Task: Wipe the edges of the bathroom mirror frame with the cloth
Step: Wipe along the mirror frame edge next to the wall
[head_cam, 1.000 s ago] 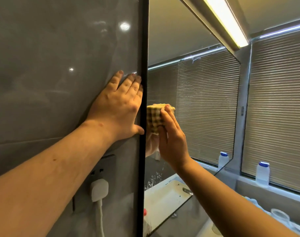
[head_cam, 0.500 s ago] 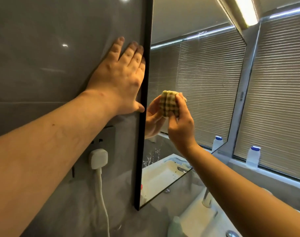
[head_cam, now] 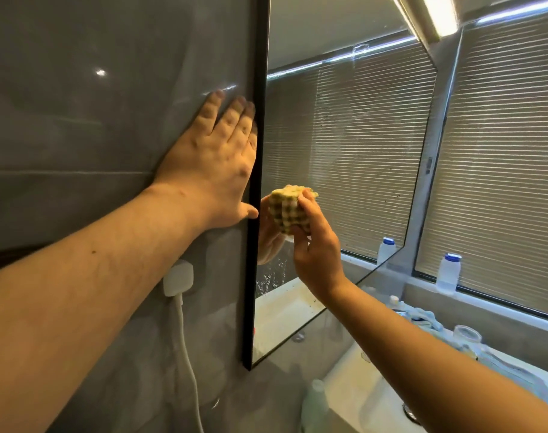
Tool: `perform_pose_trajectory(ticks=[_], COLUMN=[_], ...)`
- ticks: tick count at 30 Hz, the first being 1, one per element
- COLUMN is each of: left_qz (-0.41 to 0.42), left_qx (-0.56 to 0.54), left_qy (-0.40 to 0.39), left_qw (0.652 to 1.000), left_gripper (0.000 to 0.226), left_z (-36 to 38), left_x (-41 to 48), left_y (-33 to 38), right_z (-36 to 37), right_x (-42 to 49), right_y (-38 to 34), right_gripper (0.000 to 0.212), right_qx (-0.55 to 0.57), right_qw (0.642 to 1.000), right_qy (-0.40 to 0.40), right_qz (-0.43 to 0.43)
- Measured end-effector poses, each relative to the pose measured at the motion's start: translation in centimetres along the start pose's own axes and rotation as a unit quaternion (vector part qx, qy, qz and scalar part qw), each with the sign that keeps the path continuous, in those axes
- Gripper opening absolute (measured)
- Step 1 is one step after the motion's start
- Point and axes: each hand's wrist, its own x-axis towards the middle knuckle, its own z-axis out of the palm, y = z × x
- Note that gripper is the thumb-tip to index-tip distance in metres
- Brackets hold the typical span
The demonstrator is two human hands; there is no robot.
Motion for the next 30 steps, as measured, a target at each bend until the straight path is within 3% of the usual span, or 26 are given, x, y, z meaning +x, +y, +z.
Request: perform_pose_trajectory(ticks=[5, 8, 12, 16, 25, 30], left_qz=[0.001, -0.001, 0.001, 0.002, 0.007, 0.009], left_qx=[-0.009, -0.018, -0.014, -0.018, 0.005, 0.015], left_qy=[0.001, -0.001, 0.000, 0.003, -0.014, -0.025], left_qw=[1.000, 1.000, 1.000, 1.000, 1.000, 1.000], left_gripper=[0.121, 0.122, 0.121, 0.122, 0.127, 0.129], left_z=[-0.1, -0.1, 0.0, 0.0, 0.2, 0.2], left_x=[-0.2, -0.1, -0.1, -0.2, -0.1, -0.2], left_y=[0.0, 0.0, 0.1, 0.1, 0.1, 0.1], right_z=[-1.5, -1.8, -1.9, -0.9, 0.2, -0.5], right_x=[0.1, 0.3, 0.1, -2.0, -6.3, -4.7], right_y=[2.1, 1.5, -0.2, 0.4, -1.0, 0.4], right_gripper=[0.061, 0.063, 0.077, 0.048, 0.041, 0.034], right_qx=[-0.006, -0.009, 0.021, -0.002, -0.007, -0.058], right_qw=[0.990, 0.985, 0.988, 0.988, 0.997, 0.997], right_qy=[0.031, 0.043, 0.019, -0.002, -0.015, 0.028], right_qz=[0.137, 0.169, 0.153, 0.154, 0.071, 0.030])
